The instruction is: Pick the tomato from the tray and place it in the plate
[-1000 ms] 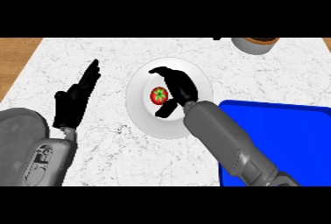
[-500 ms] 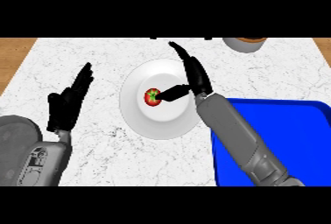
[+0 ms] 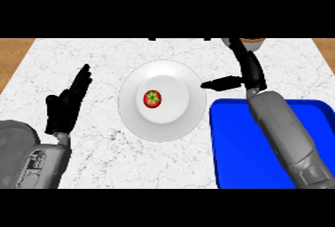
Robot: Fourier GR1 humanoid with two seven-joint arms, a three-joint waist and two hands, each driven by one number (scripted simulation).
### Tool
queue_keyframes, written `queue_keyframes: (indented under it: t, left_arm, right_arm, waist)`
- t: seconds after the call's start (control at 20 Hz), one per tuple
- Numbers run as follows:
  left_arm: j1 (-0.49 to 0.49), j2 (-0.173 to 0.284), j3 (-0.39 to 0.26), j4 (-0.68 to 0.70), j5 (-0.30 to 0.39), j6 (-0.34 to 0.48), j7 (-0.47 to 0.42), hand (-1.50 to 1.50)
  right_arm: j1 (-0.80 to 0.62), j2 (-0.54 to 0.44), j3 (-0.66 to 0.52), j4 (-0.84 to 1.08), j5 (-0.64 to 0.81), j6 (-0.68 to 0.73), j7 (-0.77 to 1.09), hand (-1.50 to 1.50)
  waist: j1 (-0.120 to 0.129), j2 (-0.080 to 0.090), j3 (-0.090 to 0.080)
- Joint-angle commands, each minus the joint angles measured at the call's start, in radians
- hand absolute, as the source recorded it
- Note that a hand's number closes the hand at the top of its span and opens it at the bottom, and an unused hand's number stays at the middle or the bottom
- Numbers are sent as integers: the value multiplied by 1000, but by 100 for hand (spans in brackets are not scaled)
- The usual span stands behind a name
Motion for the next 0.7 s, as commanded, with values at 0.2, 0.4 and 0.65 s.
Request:
queue_keyframes:
  t: [0.2, 0.4, 0.65]
  left_arm:
    - [0, -19, 5, 15, -5, -12, -21, 0]
    - [-11, 33, 38, -36, 15, -51, 30, 0]
    - [-7, -1, 20, -21, -20, -30, 17, 0]
  right_arm:
    - [81, -141, -98, 70, -19, 196, -126, -150]
    - [-3, -204, -163, 209, -33, 292, -196, -150]
    - [-35, -208, -189, 357, 22, 304, -301, -150]
  waist:
    - [4, 2, 0]
    - [15, 4, 0]
    - [17, 5, 1]
